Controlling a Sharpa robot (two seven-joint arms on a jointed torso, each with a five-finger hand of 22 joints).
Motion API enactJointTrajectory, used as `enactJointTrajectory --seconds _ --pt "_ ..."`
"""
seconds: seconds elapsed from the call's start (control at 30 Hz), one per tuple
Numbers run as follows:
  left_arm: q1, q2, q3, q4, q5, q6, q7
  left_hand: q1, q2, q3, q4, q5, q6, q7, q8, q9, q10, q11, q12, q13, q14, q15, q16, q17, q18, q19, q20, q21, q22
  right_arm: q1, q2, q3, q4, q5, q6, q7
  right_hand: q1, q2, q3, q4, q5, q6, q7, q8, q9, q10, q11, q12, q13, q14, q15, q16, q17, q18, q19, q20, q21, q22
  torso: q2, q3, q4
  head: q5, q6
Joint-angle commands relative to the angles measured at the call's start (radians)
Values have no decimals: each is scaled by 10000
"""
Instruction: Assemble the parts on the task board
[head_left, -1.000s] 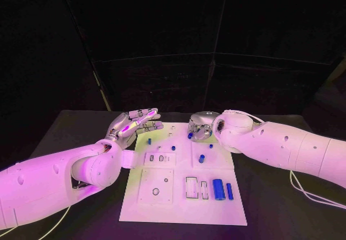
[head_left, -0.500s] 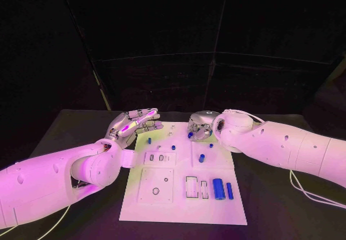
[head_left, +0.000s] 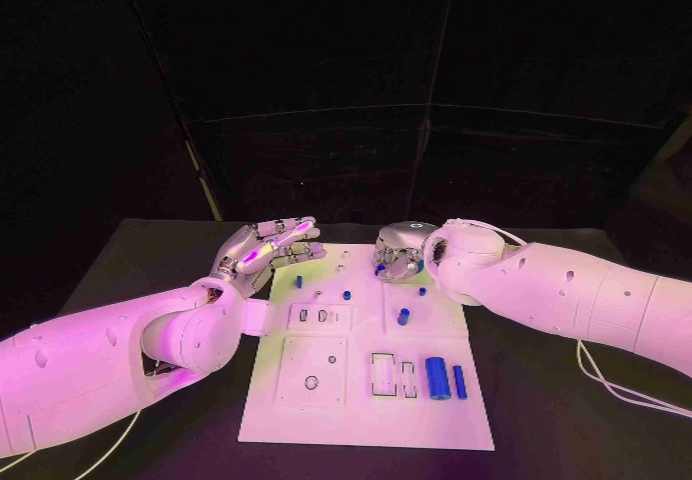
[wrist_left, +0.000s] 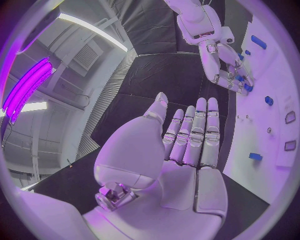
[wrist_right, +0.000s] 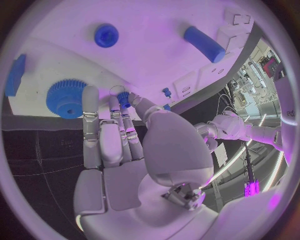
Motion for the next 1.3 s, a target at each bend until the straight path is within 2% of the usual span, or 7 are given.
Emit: enactJointTrajectory --seconds 0.03,0.2,0.47,0.67,0.9,1.17,1.3 --pt "19 13 9 -2 -50 98 -12 -101 33 -5 -49 45 -22 301 -51 -8 6 82 -63 -9 12 26 -41 -8 27 91 -11 -17 -8 8 12 -3 5 -22 -57 -18 288 158 322 3 -230 242 -77 113 39 197 -44 90 21 298 -133 60 15 135 -34 -85 118 62 7 2 1 0 -2" --pt "21 11 9 -15 -49 92 -30 -83 55 32 -80 45 -34 311 -70 -7 4 88 -83 -7 28 26 -54 -12 29 111 -10 -38 -21 7 -21 -3 21 -92 -271 -100 551 257 712 -81 -477 382 -104 141 36 301 -88 92 24 313 -170 114 81 117 -23 -139 227 168 5 0 1 -3 -7" --pt "26 -23 8 -13 -49 118 -56 -80 74 54 -93 46 -31 317 -81 -6 2 91 -94 -7 34 28 -63 -15 29 122 -8 -51 -29 4 -228 -2 317 -133 -940 60 532 14 879 -108 -473 363 -60 79 -1 258 -49 17 1 314 -144 142 102 104 -47 -132 307 218 6 -2 -6 15 10" --pt "32 -41 8 -37 -49 130 -54 -80 74 54 -93 46 -31 317 -81 -6 2 91 -94 -7 34 28 -63 -15 29 122 -8 -51 -29 4 -271 2 532 -135 -1905 11 479 -49 910 -70 -474 352 -52 56 -13 251 -38 -3 -6 323 -135 173 149 92 -24 -123 367 294 8 -10 12 -2 80" --pt "35 -27 8 -86 -49 145 -59 -90 99 75 -95 45 -30 322 -91 -5 0 95 -106 -6 38 31 -73 -19 29 131 -6 -66 -38 4 17 9 256 -136 -2762 -65 435 -119 941 -39 -465 343 -48 34 -22 243 -33 -22 -12 325 -128 185 158 87 -13 -116 408 335 21 -6 19 61 108" --pt "36 32 8 -156 -49 153 -63 -86 101 82 -102 46 -24 322 -93 -5 -1 96 -110 -6 39 31 -76 -20 29 134 -6 -70 -40 4 621 15 -328 -72 -2894 111 405 -166 993 -4 -472 316 -36 0 -36 212 -21 -54 -25 326 -120 196 165 83 -8 -107 444 371 32 1 14 59 103" --pt "37 63 8 -187 -49 154 -70 -59 96 109 -146 45 -18 321 -107 -3 1 96 -123 -5 47 32 -90 -24 30 148 -5 -90 -52 4 958 16 -689 16 -2686 239 381 -205 1013 16 -473 296 -23 -22 -43 193 -10 -73 -31 328 -112 210 185 80 -9 -101 463 388 23 -2 20 34 99"
